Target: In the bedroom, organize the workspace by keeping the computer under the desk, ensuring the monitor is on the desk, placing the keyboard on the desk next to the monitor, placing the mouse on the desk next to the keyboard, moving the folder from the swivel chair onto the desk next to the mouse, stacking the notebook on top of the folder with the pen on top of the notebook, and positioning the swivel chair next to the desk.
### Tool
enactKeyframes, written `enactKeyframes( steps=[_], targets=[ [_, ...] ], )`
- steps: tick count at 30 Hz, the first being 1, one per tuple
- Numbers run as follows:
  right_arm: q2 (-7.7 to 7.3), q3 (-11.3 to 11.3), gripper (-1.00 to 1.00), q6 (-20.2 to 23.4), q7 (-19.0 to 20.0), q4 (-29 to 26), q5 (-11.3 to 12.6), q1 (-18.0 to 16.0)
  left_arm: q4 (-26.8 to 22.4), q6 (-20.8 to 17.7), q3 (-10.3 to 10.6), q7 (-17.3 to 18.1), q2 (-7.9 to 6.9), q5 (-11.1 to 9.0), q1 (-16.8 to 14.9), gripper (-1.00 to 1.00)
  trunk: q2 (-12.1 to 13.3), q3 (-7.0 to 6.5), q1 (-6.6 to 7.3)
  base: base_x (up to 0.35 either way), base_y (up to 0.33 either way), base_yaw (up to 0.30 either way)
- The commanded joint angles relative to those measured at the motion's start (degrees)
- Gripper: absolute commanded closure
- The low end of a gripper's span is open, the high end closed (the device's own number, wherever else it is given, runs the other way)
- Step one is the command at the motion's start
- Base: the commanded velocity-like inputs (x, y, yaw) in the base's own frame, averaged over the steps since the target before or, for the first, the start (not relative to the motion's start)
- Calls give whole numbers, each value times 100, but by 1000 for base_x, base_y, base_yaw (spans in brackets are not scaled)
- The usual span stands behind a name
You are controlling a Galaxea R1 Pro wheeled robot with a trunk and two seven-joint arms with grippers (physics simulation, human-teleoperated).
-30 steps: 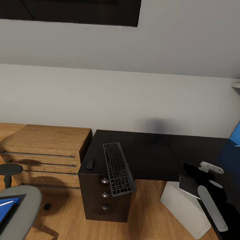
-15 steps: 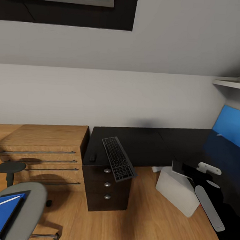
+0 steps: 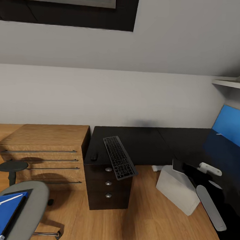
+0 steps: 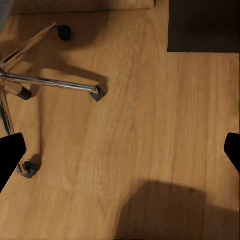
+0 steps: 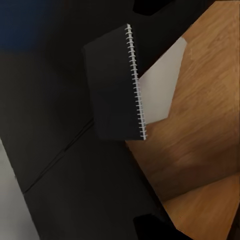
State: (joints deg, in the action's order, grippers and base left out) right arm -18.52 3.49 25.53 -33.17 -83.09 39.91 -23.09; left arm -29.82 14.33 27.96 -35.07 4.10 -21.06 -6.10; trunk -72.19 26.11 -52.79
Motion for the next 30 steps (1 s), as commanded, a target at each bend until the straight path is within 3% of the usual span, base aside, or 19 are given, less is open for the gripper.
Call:
enactKeyframes(
  steps=[1,6,7,10,13,14,15,17,19,25,30],
  targets=[
    [-5,9,-100,-5,-51,-9,169,-7,-149,-40,43,-35,-7,-69,-5,-100,-4,7,0,0,0,0],
    [-5,-27,-100,-50,-38,-16,1072,-6,-1202,-986,38,-49,-15,-74,-5,-100,-4,7,0,0,0,0],
    [-7,-68,-100,-56,-31,-15,1399,-5,-1611,-1409,12,-51,-18,-79,-5,-100,-4,7,0,0,0,0],
    [-9,-213,-100,-61,-10,-13,1883,-6,-2265,-2020,-108,-56,-17,-87,-5,-100,-4,7,0,0,0,0],
    [-6,-390,-100,-63,42,-4,2364,-4,-2930,-2579,-323,-54,-4,-101,-5,-100,-4,7,0,0,0,0],
    [-4,-470,-100,-64,90,4,2677,-4,-3138,-2759,-400,-54,1,-106,-5,-100,-4,7,0,0,0,0],
    [-4,-500,-100,-65,115,12,2826,-4,-3528,-3112,-549,-53,15,-122,-5,-100,-4,7,0,0,0,0],
    [-3,-544,-100,-63,152,43,3113,-3,-3876,-3451,-667,-53,49,-161,-5,-100,-4,7,0,0,0,0],
    [-7,-589,-100,-58,192,209,3629,-3,-4451,-4020,-911,-56,120,-361,-5,-100,-4,7,0,0,0,0],
    [-3,-585,-100,-62,293,811,4140,-3,-4809,-4443,-1309,-49,145,-861,-5,-100,-4,7,0,0,0,0],
    [-8,-541,-100,-63,485,1110,3982,-3,-5094,-4495,-1336,-58,1,-944,-5,-100,-4,7,0,0,0,0]
  ],
)
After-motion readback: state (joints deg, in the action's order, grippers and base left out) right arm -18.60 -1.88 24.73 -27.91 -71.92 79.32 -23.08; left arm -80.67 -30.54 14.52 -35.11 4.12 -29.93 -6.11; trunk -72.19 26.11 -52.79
